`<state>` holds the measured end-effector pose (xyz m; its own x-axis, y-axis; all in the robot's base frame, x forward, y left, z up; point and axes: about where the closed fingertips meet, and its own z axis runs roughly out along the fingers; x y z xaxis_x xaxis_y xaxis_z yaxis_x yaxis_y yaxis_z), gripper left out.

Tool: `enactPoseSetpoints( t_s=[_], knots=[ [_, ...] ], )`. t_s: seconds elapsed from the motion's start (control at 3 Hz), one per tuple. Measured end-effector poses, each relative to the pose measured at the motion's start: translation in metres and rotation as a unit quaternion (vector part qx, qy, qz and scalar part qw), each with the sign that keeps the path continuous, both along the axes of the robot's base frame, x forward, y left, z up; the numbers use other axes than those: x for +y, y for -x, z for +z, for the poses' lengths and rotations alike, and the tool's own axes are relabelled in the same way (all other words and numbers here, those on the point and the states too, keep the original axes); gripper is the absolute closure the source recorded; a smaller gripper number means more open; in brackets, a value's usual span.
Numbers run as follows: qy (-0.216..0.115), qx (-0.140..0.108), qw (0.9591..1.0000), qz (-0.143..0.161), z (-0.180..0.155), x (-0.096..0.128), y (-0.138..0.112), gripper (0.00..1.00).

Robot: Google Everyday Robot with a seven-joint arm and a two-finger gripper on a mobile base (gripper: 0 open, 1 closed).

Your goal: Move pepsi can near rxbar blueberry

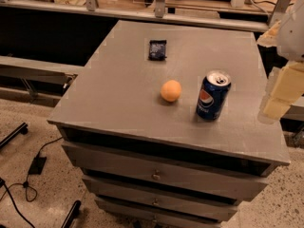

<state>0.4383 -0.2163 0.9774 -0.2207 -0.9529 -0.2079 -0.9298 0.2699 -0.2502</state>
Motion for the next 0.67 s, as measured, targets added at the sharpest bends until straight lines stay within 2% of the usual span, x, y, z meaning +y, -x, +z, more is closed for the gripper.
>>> enactPoseSetpoints(
  t_s=[0.33, 0.67],
  knots=[
    [0.000, 0.000, 1.0000, 0.000, 0.0000, 0.0000, 0.0000, 0.00],
    [-0.044, -0.003, 0.9990, 0.000, -0.0030, 0.0066, -0.0053, 0.00]
  ],
)
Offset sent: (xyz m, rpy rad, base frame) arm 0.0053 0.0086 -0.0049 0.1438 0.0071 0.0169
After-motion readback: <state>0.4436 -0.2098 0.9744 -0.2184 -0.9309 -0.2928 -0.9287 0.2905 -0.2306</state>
